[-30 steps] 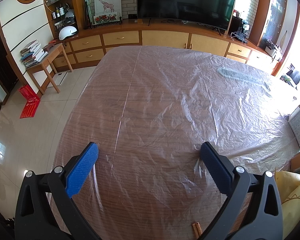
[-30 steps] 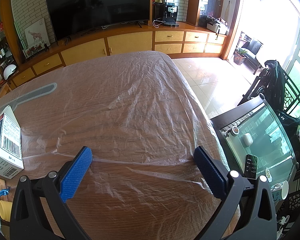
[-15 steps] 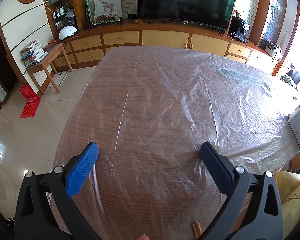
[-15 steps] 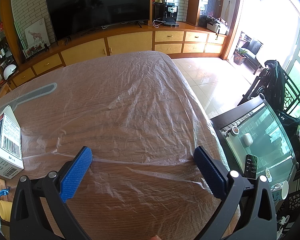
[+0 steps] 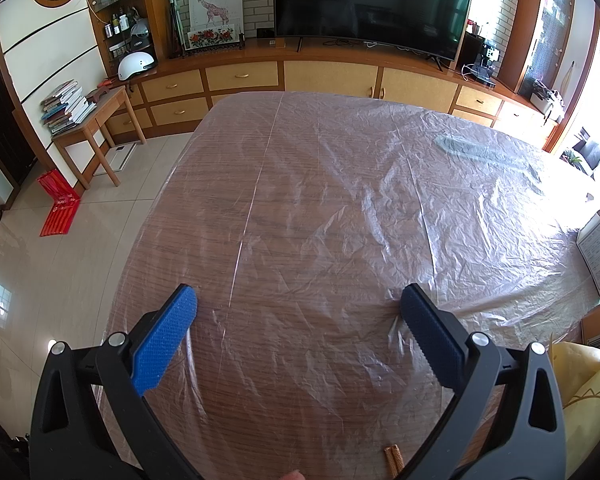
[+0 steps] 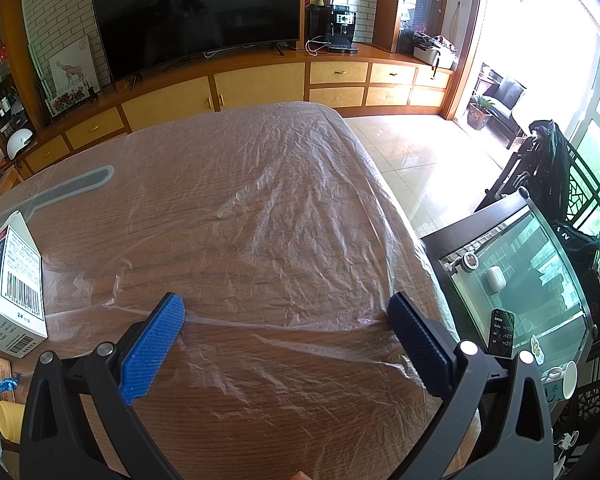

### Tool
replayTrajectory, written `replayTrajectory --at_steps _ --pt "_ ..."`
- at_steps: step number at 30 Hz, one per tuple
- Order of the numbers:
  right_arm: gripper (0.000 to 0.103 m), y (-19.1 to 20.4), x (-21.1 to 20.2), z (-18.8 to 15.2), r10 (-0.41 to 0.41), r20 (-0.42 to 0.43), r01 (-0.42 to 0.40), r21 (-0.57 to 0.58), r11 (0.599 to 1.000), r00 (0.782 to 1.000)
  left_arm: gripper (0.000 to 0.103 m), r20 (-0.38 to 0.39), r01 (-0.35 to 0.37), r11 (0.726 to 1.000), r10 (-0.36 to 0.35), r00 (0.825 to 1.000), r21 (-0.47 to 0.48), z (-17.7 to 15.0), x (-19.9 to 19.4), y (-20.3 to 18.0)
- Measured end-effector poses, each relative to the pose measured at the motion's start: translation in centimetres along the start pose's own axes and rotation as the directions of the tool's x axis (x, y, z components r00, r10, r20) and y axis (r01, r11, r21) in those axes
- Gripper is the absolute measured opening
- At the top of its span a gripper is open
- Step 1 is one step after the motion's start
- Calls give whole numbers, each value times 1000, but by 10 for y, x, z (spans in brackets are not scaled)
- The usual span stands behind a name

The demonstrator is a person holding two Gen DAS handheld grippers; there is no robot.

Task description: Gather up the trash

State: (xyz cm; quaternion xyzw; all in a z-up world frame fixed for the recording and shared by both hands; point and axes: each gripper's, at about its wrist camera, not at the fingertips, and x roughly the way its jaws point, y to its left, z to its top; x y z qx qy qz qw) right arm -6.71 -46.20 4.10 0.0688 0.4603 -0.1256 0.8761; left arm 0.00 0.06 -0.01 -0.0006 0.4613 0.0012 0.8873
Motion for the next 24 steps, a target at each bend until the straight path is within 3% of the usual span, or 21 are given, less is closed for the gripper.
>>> replayTrajectory --at_steps 7,17,24 --pt "99 -2 -2 0 -10 -11 10 11 1000 1000 102 0 1 1000 -1 1000 1 0 0 0" --pt "99 -8 -39 12 -23 91 27 -37 999 996 101 -38 37 999 -37 999 -1 11 4 0" --pt "99 -2 -49 20 -10 117 16 -53 998 993 101 12 39 999 -39 999 16 24 -12 -10"
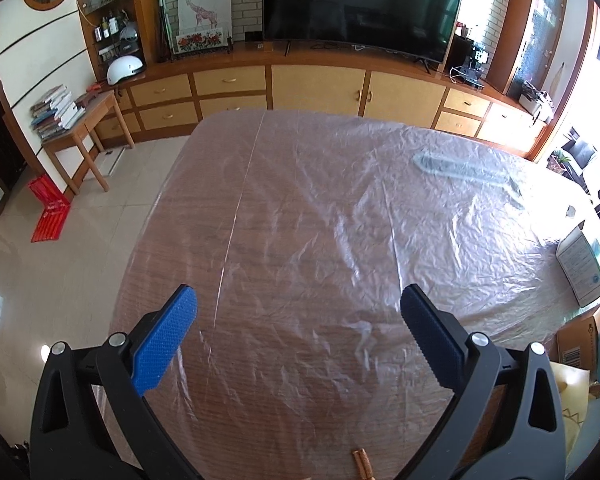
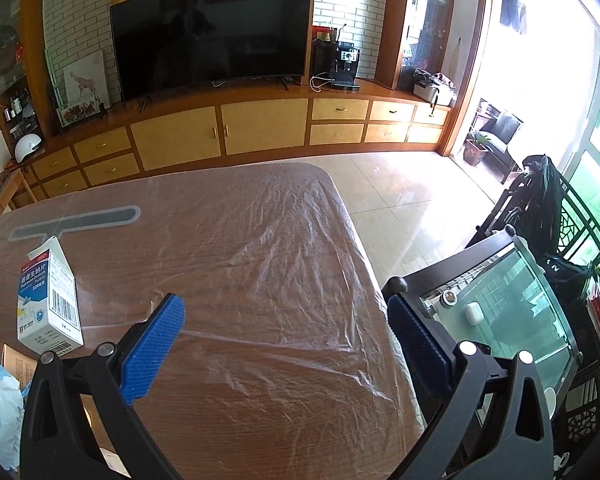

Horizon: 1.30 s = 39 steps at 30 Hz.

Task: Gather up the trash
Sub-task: 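Move both tools toward the pile of items on the table, then grasp the blue paper bag with the right tool while the left tool grasps a purple hair roller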

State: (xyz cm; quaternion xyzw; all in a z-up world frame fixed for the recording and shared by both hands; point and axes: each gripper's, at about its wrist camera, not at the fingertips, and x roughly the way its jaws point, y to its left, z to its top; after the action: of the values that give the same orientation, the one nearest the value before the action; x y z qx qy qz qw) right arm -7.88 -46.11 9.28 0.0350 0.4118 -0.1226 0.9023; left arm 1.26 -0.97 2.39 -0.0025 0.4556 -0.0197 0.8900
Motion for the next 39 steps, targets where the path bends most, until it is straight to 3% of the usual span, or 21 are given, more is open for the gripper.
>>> replayTrajectory --at_steps 9,13,16,19,21,24,27,32,35,39 --pt "99 7 -23 0 60 37 -60 17 998 998 101 56 -36 999 35 998 17 6 -25 -17" --pt "99 20 -53 2 128 87 -125 -35 992 988 101 101 -5 998 0 995 56 7 -53 -25" --pt "99 35 -82 3 209 109 -194 -134 972 972 102 114 45 993 -57 992 106 7 -73 -30" --pt "99 56 -117 1 324 104 -285 -277 917 940 102 105 128 976 -148 983 174 0 -98 -34" --pt "99 76 -141 -6 404 84 -343 -391 854 911 102 84 182 957 -205 975 227 -11 -114 -40" --pt "99 105 -164 -20 473 35 -386 -527 758 880 102 39 256 925 -278 960 282 -30 -129 -50" --pt "99 136 -174 -35 492 -18 -395 -624 675 870 102 -27 323 886 -333 942 332 -49 -136 -61" --pt "99 180 -171 -55 498 -102 -422 -690 588 861 102 -96 335 834 -328 940 438 -84 -139 -90" --pt "99 202 -163 -61 471 -125 -406 -721 561 873 102 -122 344 820 -326 938 457 -99 -137 -103" --pt "99 233 -143 -67 391 -136 -348 -763 544 910 102 -145 372 813 -345 928 447 -116 -140 -116"
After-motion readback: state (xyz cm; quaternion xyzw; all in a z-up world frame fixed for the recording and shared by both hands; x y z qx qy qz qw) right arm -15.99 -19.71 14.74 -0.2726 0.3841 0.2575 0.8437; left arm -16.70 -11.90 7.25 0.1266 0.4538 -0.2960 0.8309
